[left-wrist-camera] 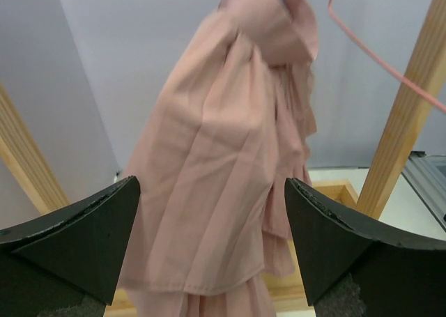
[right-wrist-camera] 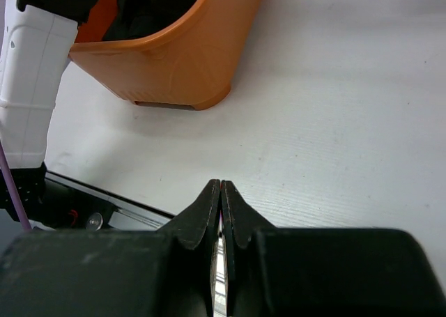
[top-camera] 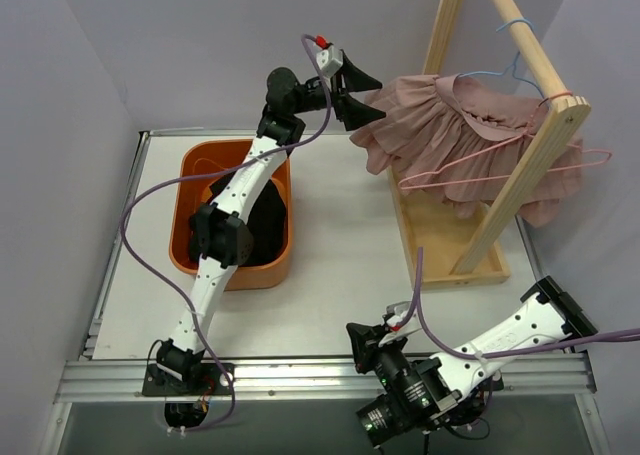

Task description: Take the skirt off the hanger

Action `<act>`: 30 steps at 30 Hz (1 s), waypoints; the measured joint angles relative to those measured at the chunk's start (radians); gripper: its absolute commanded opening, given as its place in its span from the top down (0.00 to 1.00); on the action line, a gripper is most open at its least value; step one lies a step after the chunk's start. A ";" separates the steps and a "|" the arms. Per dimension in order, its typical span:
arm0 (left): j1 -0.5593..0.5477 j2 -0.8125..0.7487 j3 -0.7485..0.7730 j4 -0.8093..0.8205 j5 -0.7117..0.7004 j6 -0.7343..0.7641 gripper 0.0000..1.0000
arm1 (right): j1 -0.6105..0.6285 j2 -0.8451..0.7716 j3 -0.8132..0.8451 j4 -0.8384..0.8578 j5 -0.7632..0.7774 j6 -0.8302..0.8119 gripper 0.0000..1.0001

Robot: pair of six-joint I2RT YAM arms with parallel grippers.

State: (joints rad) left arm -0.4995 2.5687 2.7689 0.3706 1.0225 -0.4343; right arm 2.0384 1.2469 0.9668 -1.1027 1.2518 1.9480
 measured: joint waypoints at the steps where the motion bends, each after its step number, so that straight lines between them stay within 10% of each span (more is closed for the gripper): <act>1: -0.003 0.014 -0.008 0.000 -0.006 0.004 0.06 | 0.000 0.003 0.000 -0.001 0.000 0.001 1.00; 21: -0.209 0.027 0.022 -0.158 -0.118 0.209 0.02 | 0.001 0.071 0.068 -0.019 0.010 -0.002 1.00; 30: -0.266 -0.222 -0.403 -0.167 -0.232 0.306 0.35 | 0.005 0.092 0.069 -0.021 0.010 0.001 1.00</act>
State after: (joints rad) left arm -0.7658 2.3463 2.3657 0.2031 0.7902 -0.1287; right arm 2.0434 1.3392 1.0359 -1.1233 1.2613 1.9488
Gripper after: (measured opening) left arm 0.689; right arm 0.001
